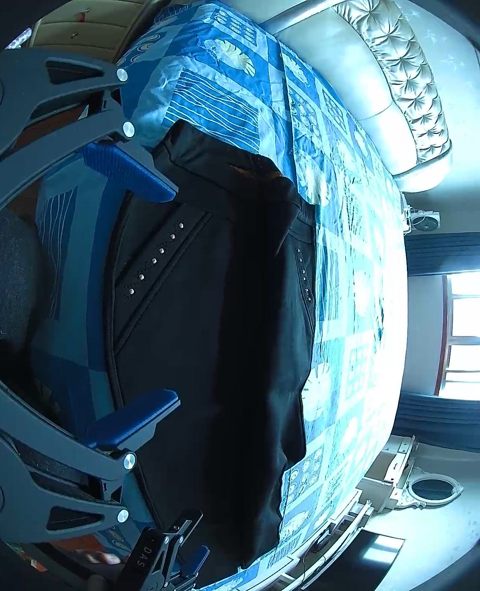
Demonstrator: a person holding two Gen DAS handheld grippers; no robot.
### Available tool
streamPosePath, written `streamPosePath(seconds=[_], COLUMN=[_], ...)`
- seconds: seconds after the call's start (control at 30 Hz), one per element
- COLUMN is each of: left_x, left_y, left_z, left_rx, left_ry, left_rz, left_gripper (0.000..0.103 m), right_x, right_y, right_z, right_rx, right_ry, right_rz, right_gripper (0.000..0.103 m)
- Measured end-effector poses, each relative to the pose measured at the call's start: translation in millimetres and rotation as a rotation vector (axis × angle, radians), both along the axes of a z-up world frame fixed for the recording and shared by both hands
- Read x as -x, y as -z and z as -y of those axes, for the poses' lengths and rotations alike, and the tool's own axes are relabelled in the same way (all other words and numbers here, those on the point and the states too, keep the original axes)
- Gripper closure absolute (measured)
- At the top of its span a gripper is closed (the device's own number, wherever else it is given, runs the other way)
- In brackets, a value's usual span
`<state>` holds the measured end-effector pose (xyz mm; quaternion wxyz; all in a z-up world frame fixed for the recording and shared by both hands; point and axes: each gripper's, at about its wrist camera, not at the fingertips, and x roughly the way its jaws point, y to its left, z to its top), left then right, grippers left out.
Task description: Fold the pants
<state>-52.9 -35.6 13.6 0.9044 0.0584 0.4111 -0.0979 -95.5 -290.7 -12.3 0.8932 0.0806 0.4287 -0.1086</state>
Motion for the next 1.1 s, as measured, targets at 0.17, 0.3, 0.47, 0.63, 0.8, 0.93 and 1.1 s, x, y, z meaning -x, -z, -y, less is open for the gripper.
streamPosePath(seconds=[0.17, 0.3, 0.47, 0.63, 0.8, 0.93, 1.1], left_x=[0.7, 0.1, 0.9, 1.2, 0.8, -6.8, -37.6], left_y=[0.0, 0.5, 0.5, 1.6, 4.4, 0.6, -15.2], left_z=[0.1, -0.3, 0.3, 0.9, -0.1, -6.2, -44.2], left_rx=[0.001, 0.002, 0.002, -0.001, 0.012, 0.059, 0.086], left_ry=[0.003, 0.001, 0.004, 0.008, 0.029, 0.068, 0.106], left_rz=[0.001, -0.001, -0.001, 0.0, -0.01, -0.05, -0.024], left_gripper=[0.002, 0.002, 0.002, 0.002, 0.002, 0.002, 0.002], right_x=[-0.4, -0.2, -0.4, -1.2, -1.4, -4.2, -23.2], right_y=[1.6, 1.6, 1.5, 2.0, 2.2, -6.0, -39.8], right_z=[-1.9, -1.8, -1.7, -2.6, -3.6, -4.2, -10.6], right_rx=[0.002, 0.0, -0.001, -0.009, -0.03, -0.078, -0.052], right_ry=[-0.006, -0.006, -0.006, -0.01, -0.041, -0.104, -0.28], right_rz=[-0.001, 0.001, -0.002, -0.003, -0.004, 0.017, 0.112], right_gripper=[0.004, 0.004, 0.004, 0.004, 0.004, 0.004, 0.004])
